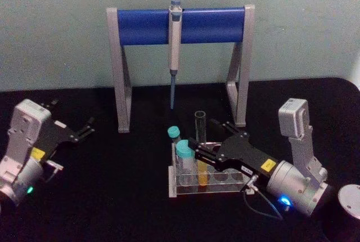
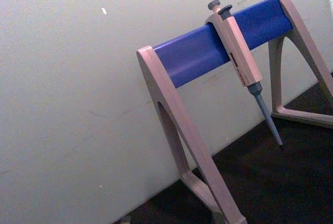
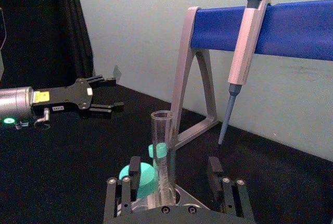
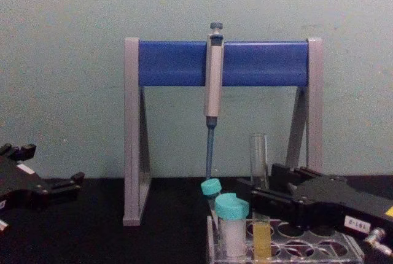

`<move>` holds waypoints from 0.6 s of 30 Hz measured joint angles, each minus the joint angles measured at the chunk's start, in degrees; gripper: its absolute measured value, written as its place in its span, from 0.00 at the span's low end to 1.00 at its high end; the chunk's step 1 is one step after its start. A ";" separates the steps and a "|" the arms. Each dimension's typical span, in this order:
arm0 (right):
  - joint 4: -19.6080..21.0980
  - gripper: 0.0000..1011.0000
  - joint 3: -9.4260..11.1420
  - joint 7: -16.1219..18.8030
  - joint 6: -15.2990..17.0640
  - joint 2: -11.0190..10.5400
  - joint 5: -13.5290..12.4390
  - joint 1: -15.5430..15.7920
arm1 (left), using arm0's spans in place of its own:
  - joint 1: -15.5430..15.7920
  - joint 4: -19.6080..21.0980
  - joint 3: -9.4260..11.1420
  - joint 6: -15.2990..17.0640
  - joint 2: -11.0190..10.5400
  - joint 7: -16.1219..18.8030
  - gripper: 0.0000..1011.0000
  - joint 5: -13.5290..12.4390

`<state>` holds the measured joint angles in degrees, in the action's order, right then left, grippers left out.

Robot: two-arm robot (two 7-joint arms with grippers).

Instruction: Pick up the test tube from the test tube rack, shake it, then place it back into the test tube rack.

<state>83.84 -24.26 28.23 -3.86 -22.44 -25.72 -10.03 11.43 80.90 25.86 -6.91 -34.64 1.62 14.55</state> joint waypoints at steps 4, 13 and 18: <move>0.00 0.92 0.00 0.02 -0.02 0.00 -0.03 0.00 | 0.00 0.00 0.00 0.00 0.00 0.00 0.99 0.00; 0.00 0.99 0.00 0.03 -0.02 0.00 -0.07 0.00 | 0.00 0.00 0.00 0.00 0.00 0.00 0.99 0.00; 0.00 0.99 0.00 0.03 -0.02 0.00 -0.07 0.00 | 0.00 0.00 0.00 0.00 0.00 0.00 0.99 0.00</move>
<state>83.84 -24.26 28.26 -3.88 -22.44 -25.79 -10.03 11.43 80.90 25.86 -6.91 -34.65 1.62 14.55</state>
